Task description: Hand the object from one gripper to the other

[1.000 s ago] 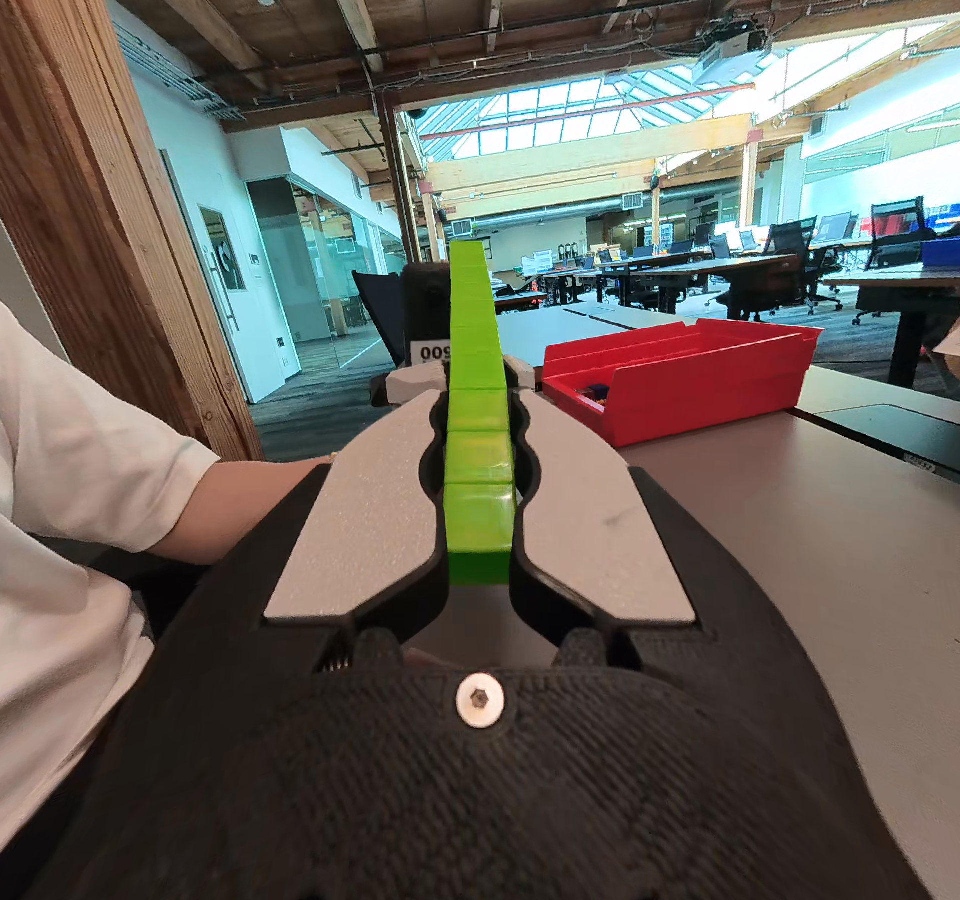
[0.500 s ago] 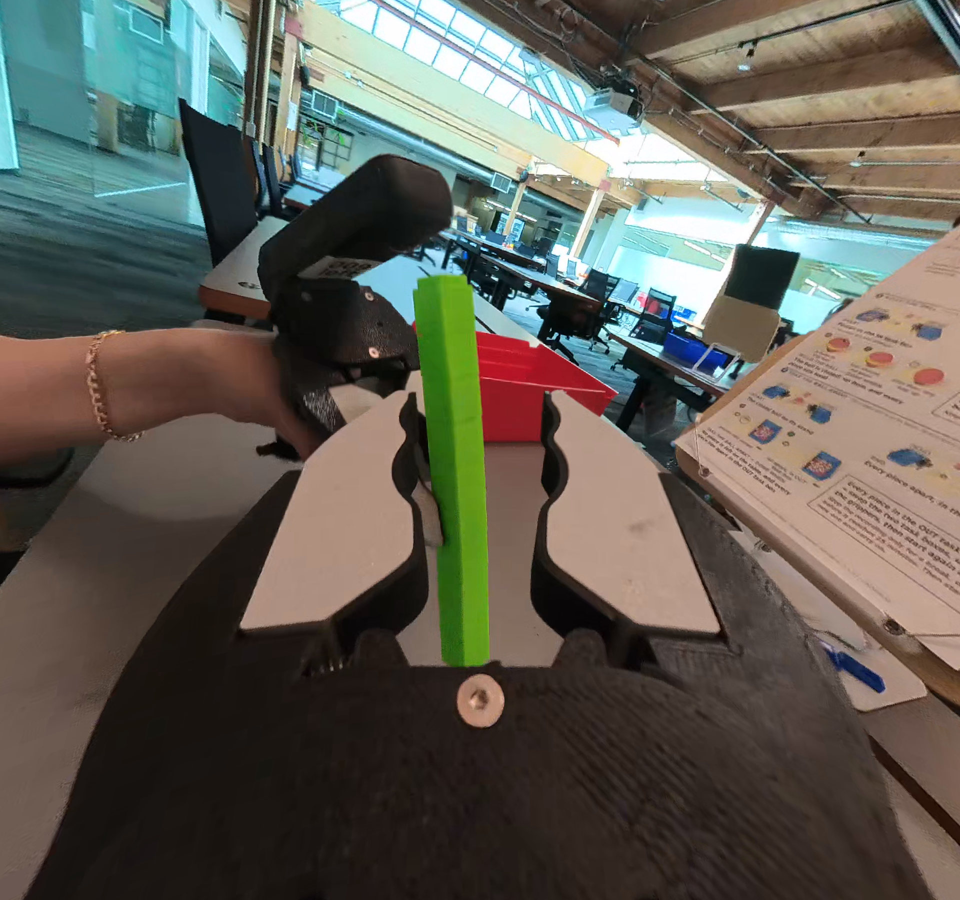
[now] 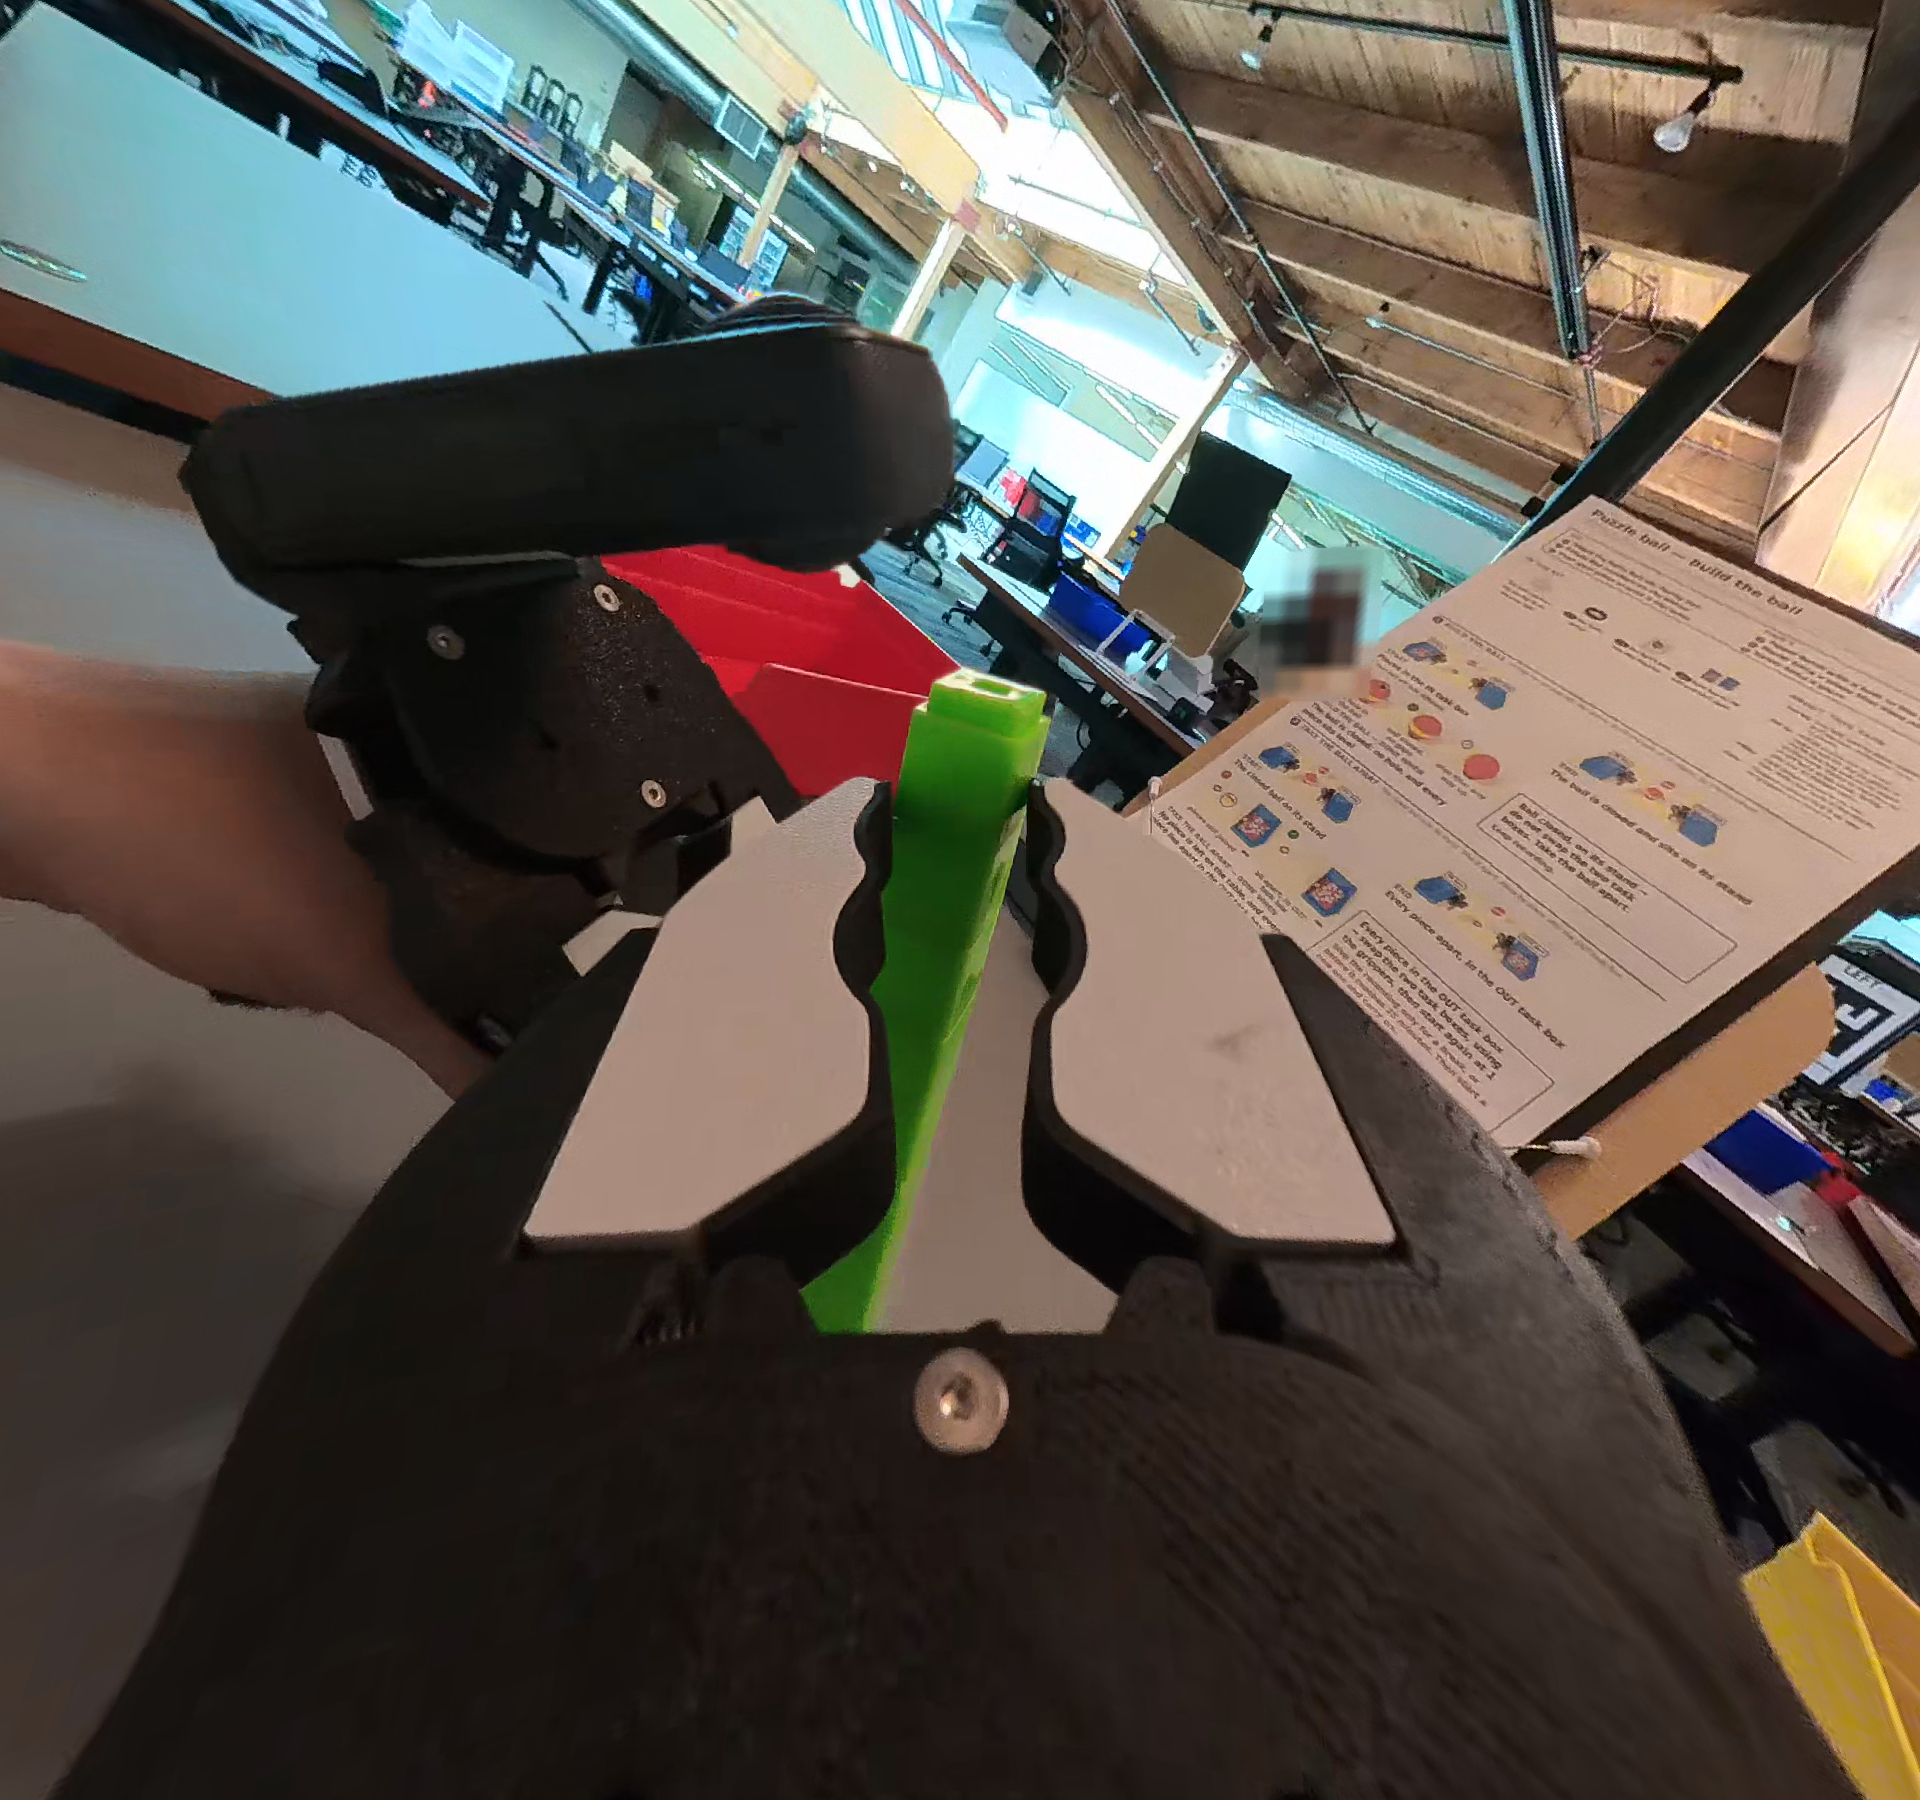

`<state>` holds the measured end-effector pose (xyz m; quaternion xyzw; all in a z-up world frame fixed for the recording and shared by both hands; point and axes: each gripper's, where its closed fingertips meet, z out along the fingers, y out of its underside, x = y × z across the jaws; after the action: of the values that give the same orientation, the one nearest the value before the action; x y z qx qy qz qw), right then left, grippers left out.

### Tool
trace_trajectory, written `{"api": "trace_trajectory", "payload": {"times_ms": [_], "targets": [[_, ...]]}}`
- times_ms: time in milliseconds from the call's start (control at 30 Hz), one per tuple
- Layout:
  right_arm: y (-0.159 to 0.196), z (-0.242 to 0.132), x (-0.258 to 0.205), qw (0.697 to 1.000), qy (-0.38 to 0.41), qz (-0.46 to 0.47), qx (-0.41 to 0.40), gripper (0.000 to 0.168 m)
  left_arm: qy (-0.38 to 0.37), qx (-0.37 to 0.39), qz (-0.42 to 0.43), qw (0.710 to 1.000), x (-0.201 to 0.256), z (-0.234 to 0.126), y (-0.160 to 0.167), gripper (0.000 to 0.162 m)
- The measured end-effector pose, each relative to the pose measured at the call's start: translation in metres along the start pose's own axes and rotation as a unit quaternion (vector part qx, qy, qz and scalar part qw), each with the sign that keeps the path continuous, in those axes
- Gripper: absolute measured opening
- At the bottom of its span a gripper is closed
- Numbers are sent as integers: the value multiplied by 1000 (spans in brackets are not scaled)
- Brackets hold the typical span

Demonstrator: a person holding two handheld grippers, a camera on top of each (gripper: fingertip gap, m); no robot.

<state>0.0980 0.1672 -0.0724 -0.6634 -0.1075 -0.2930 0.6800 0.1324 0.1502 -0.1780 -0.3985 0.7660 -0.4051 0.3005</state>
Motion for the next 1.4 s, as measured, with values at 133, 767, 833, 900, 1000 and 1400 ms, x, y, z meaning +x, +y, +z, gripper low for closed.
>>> {"api": "trace_trajectory", "payload": {"times_ms": [133,767,833,900,1000,1400], "targets": [[-9,-8,17,998,7,51,31,23,-19,55,22,998,-3,-6,-15,23],[-7,-69,132,835,91,482,250,21,-21,330,157,930,46,2,-39,58],[-9,-67,129,844,90,469,245,21,-4,316,166,934,60,7,-37,57],[-11,-68,129,842,93,470,249,21,-19,304,163,938,62,11,-37,58],[-12,-66,126,843,89,470,247,21,-11,281,144,949,70,18,-36,62],[-10,-76,139,848,113,454,248,20,-130,300,107,939,37,1,-40,22]]}}
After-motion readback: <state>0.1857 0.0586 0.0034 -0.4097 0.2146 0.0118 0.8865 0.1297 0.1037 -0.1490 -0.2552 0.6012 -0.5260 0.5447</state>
